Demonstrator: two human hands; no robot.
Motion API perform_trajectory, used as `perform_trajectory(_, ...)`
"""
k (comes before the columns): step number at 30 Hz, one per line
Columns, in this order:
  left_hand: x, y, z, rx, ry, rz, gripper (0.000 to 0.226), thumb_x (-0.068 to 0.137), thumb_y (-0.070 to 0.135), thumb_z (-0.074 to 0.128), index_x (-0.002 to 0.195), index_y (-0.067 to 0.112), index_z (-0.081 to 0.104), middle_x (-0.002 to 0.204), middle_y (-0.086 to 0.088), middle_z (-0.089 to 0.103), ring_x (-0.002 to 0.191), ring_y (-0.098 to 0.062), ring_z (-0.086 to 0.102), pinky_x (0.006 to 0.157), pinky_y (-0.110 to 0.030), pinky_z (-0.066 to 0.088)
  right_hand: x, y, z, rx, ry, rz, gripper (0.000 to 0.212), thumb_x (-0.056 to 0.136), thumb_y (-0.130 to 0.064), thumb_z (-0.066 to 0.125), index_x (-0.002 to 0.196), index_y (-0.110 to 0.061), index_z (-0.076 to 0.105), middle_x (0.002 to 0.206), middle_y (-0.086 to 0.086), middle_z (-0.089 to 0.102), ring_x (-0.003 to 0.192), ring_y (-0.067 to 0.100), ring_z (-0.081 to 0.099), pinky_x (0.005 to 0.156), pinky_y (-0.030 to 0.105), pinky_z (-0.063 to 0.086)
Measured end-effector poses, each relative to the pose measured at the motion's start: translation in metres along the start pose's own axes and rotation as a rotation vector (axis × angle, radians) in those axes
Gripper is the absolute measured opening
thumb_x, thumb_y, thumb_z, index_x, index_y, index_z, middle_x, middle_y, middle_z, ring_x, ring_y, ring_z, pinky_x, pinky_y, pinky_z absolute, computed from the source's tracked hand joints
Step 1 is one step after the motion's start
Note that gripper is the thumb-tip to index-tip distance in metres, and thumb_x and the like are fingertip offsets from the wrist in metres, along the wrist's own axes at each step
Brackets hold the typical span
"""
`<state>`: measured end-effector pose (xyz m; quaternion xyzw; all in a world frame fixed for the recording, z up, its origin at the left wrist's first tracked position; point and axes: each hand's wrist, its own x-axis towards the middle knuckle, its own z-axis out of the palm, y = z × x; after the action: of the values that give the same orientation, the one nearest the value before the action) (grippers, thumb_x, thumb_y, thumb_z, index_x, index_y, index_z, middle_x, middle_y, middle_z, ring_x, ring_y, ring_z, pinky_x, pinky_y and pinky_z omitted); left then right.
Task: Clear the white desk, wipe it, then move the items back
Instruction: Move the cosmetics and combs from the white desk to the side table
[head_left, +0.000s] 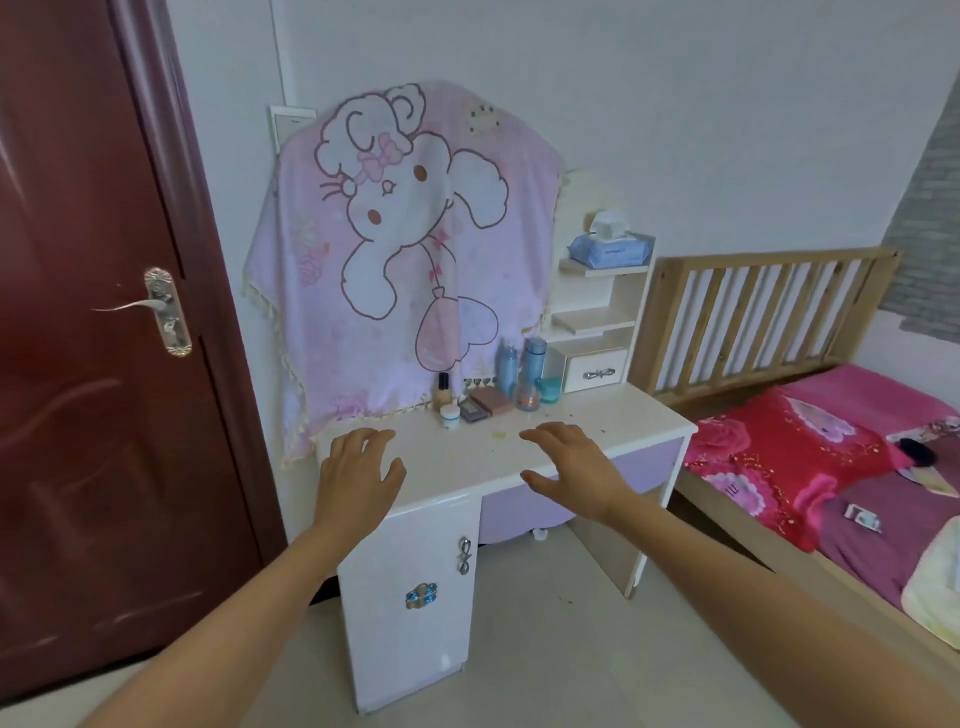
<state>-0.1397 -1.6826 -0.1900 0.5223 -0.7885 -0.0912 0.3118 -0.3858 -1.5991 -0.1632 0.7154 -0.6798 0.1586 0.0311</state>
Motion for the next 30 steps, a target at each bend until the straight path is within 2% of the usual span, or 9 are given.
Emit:
perform_trajectory(7, 0.06, -0.043, 0.061, -0.022, -0.063, -0.117, 0.041, 0.093, 0.024, 0.047, 0.132, 0.013, 0.045, 0.137, -0.008, 0.044, 0.129, -0.025, 0.032, 0.106, -0.037, 0.028, 0.072, 0.032, 0.07, 0.13, -0.056, 0.034, 0.052, 0.089, -0.034, 0.054, 0.136, -0.017, 0.039, 0.14, 0.008, 0.04, 0.126, 0.024, 0.037, 0.104, 0.034, 0.032)
perform_trajectory(14, 0.155, -0.076, 0.121, -0.081, -0.134, -0.176, 0.041, 0.092, 0.024, 0.047, 0.132, 0.013, 0.045, 0.138, -0.01, 0.043, 0.127, -0.028, 0.034, 0.102, -0.037, 0.031, 0.151, 0.06, 0.121, 0.28, 0.001, 0.205, 0.049, 0.088, -0.029, 0.058, 0.133, -0.015, 0.043, 0.135, 0.006, 0.045, 0.121, 0.023, 0.042, 0.1, 0.026, 0.033)
perform_trajectory(20, 0.222, -0.116, 0.179, -0.119, -0.227, -0.214, 0.039, 0.092, 0.024, 0.047, 0.13, 0.015, 0.046, 0.138, -0.008, 0.043, 0.127, -0.026, 0.035, 0.101, -0.035, 0.032, 0.214, 0.069, 0.178, 0.316, -0.08, 0.297, 0.049, 0.089, -0.032, 0.055, 0.134, -0.018, 0.04, 0.136, 0.003, 0.043, 0.123, 0.019, 0.04, 0.099, 0.023, 0.032)
perform_trajectory(24, 0.234, -0.129, 0.225, -0.139, -0.348, -0.277, 0.039, 0.092, 0.024, 0.047, 0.13, 0.016, 0.046, 0.137, -0.009, 0.043, 0.124, -0.026, 0.039, 0.101, -0.036, 0.036, 0.228, 0.081, 0.216, 0.36, -0.187, 0.343, 0.049, 0.09, -0.031, 0.054, 0.135, -0.018, 0.039, 0.137, 0.002, 0.043, 0.125, 0.018, 0.038, 0.101, 0.022, 0.03)
perform_trajectory(30, 0.272, -0.125, 0.289, -0.12, -0.415, -0.351, 0.041, 0.092, 0.025, 0.047, 0.132, 0.016, 0.042, 0.137, -0.009, 0.042, 0.123, -0.025, 0.039, 0.1, -0.035, 0.038, 0.268, 0.144, 0.239, 0.386, -0.217, 0.374, 0.047, 0.09, -0.03, 0.055, 0.133, -0.019, 0.041, 0.137, 0.0, 0.043, 0.123, 0.016, 0.041, 0.102, 0.021, 0.031)
